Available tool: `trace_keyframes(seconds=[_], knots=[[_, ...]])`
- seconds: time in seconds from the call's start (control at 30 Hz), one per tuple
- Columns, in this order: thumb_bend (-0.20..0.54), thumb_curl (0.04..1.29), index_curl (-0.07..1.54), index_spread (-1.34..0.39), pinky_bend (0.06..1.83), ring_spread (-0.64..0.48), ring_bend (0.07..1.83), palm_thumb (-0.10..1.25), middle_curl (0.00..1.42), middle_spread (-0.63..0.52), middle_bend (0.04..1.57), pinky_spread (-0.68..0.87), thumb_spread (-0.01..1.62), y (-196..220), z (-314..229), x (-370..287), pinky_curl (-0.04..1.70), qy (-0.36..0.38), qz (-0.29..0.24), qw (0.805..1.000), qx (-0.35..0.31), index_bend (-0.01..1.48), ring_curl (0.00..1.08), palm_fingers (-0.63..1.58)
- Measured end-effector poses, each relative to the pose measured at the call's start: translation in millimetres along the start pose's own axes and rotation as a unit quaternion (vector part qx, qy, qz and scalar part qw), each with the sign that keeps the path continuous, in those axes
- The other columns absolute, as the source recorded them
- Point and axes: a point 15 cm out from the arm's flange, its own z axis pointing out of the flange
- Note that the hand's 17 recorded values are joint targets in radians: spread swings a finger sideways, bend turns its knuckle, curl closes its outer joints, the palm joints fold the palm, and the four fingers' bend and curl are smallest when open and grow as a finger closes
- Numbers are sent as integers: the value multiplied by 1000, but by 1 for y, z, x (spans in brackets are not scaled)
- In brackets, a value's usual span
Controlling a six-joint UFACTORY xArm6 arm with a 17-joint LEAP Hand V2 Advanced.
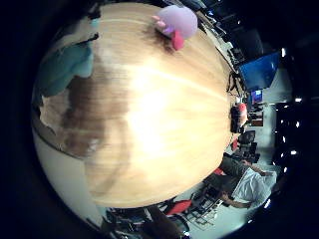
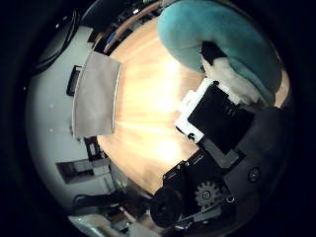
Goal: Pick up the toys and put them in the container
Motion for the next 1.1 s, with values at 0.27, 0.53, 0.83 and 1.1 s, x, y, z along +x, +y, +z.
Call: trace_keyframes(seconds=[0.27, 0.53, 0.83, 1.1], knots=[[32, 674, 767, -566, 1358, -297, 1277, 1041, 716, -432, 847, -439, 986, -1, -59, -19, 365, -9, -16, 999, 46, 619, 520, 1160], [-5, 718, 856, -548, 1374, -287, 1307, 1055, 767, -409, 879, -412, 974, -12, -142, -47, 410, -23, -44, 995, 87, 636, 553, 1125], [-11, 758, 919, -546, 1369, -285, 1314, 1057, 800, -398, 884, -411, 962, -32, -182, -84, 437, -44, -70, 990, 110, 627, 573, 1113], [-11, 784, 963, -543, 1356, -277, 1307, 1054, 821, -393, 887, -414, 954, -57, -198, -163, 454, -75, -128, 983, 110, 608, 586, 1112]])
